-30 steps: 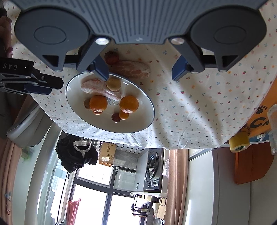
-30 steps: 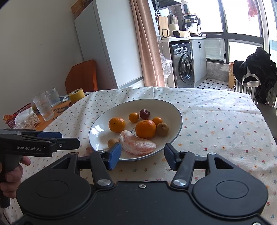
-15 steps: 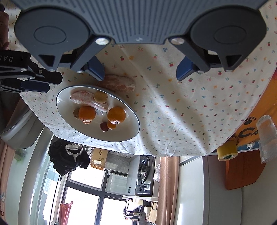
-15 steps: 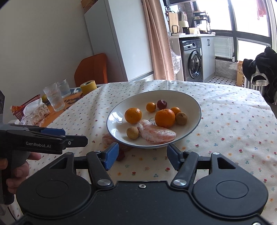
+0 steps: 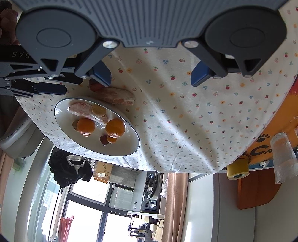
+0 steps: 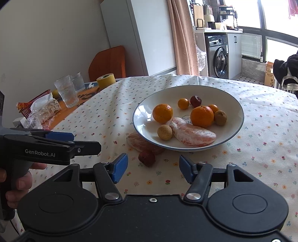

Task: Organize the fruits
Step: 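Withdraw both tools from the bowl, then grasp the dark red plum on the tablecloth with the right tool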

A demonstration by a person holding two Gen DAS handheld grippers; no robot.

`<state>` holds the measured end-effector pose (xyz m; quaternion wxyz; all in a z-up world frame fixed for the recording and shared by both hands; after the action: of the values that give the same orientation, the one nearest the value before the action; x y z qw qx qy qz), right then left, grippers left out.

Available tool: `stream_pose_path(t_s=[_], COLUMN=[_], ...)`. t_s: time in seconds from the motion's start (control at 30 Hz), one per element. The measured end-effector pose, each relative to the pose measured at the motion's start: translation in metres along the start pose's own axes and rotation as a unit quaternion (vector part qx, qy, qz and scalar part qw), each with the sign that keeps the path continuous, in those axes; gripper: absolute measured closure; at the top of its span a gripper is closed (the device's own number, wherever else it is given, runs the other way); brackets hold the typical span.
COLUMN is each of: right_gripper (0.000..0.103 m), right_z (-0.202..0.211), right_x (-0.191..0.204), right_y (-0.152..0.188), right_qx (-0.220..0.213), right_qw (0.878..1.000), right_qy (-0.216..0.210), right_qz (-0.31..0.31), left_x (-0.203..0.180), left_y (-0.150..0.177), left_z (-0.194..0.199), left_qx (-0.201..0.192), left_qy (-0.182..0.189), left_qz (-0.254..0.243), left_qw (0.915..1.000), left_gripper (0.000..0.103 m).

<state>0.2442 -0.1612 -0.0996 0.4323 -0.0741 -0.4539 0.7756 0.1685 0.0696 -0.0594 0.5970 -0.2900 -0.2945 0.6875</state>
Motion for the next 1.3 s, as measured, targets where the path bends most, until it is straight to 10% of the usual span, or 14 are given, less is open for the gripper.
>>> stream_pose_path(t_s=[0.5, 0.6, 1.3], right_gripper=[0.056, 0.081, 0.081], right_z=[-0.035, -0.041, -0.015], right_x=[0.006, 0.005, -0.033], right_y=[-0.001, -0.001, 0.004], right_qx=[0.026, 0.033, 0.017], right_qw=[1.0, 0.999, 0.999], right_qy=[-0.009, -0.014, 0.015], right_qz=[-0.003, -0.004, -0.027], left_x=[0.001, -0.001, -0.044], left_y=[-0.003, -0.005, -0.014], left_z=[-0.013, -0.017, -0.045], left_qx=[-0.003, -0.001, -0.01], left_qy=[0.023, 0.027, 0.072], left_qz=[0.002, 0.001, -0.048], left_qw=[0.9997, 0.9996, 0.9962], left_gripper=[0.012, 0.012, 0.012])
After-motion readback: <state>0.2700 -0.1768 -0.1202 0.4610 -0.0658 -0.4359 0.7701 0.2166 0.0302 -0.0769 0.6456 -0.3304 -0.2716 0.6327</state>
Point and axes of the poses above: each gripper's, at about its wrist camera, not at the fingertips, and z roughly against the way its jaws point, x to its left, y to its underside, the point moved 1 cm from there along -z, roughly the way its jaws point, and after that the axes turned 6 degrees about -z, right-handed, at the moved point
